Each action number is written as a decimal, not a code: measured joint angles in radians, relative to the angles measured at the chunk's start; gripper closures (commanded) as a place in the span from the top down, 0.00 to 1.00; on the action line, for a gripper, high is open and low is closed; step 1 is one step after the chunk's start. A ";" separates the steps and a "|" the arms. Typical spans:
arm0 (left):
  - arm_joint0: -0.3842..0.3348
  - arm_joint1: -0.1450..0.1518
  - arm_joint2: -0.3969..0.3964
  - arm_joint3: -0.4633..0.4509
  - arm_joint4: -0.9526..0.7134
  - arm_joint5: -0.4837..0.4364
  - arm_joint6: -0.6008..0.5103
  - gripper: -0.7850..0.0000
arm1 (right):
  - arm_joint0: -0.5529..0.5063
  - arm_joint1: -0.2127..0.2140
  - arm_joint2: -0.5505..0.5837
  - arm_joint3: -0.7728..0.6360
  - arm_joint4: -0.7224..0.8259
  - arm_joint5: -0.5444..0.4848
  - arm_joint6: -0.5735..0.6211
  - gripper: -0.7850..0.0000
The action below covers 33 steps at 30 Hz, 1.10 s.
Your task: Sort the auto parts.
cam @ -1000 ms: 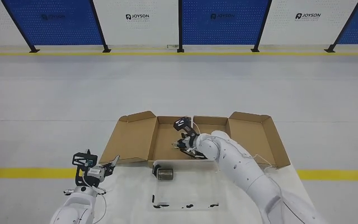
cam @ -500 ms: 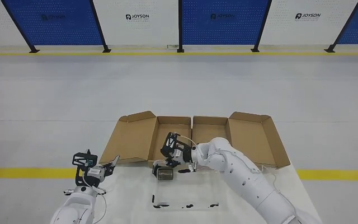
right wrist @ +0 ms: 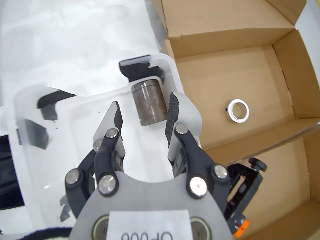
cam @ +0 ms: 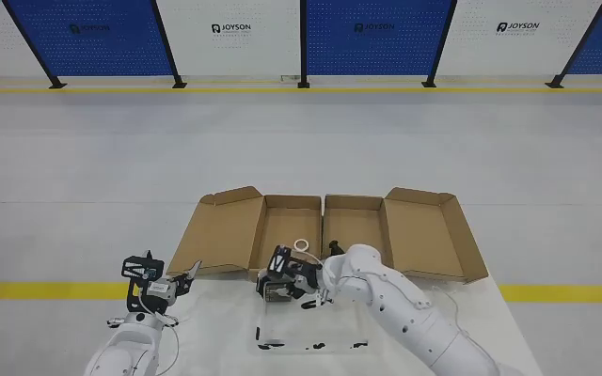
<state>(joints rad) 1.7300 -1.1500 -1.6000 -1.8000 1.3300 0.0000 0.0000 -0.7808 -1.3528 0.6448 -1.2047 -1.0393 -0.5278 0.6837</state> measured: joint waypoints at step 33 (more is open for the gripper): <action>0.000 0.000 0.000 0.000 0.000 0.000 0.000 1.00 | 0.118 -0.159 -0.184 0.303 -0.006 -0.004 0.039 0.68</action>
<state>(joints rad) 1.7300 -1.1500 -1.6000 -1.8000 1.3300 0.0000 0.0000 -0.6630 -1.5121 0.4612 -0.9014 -1.0452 -0.5316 0.7222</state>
